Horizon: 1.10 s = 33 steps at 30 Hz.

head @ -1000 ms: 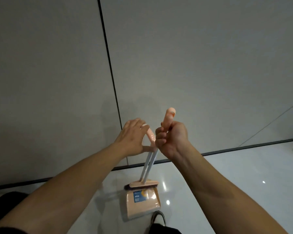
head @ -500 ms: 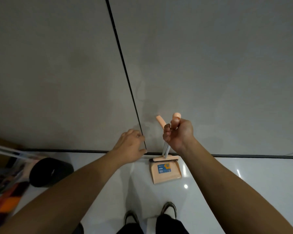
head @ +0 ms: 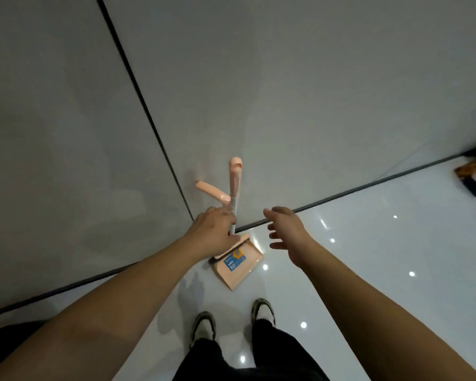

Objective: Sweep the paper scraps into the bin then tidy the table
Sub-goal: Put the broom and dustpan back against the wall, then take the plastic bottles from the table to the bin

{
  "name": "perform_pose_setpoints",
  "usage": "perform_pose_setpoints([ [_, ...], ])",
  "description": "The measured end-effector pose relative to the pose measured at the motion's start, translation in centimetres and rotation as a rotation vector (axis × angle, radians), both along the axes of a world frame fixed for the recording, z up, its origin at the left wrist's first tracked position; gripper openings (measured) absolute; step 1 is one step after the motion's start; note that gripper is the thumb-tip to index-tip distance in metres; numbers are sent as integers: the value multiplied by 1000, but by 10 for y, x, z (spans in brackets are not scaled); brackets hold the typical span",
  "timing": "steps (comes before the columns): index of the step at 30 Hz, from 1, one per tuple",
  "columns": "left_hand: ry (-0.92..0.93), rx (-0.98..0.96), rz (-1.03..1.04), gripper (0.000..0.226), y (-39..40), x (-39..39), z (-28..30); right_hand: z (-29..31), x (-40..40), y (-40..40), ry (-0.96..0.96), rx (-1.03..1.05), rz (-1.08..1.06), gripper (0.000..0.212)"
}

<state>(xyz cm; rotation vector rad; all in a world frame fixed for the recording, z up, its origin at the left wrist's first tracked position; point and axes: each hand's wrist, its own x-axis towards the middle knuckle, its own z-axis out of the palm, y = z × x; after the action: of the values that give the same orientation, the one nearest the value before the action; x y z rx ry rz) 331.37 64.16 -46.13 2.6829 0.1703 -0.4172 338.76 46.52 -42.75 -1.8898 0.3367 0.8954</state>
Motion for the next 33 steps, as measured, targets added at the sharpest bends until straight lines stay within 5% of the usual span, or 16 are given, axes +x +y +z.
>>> perform_pose_setpoints([
  [10, -94, -64, -426, 52, -139, 49, 17, -10, -65, -149, -258, -537, 29, 68],
  [18, -301, -56, -800, 57, -382, 76, 66, 7, -111, -350, -315, -636, -328, 72],
  [33, -211, -109, -1342, 60, -833, 8, 80, 21, -248, -733, -170, -697, -914, 73],
])
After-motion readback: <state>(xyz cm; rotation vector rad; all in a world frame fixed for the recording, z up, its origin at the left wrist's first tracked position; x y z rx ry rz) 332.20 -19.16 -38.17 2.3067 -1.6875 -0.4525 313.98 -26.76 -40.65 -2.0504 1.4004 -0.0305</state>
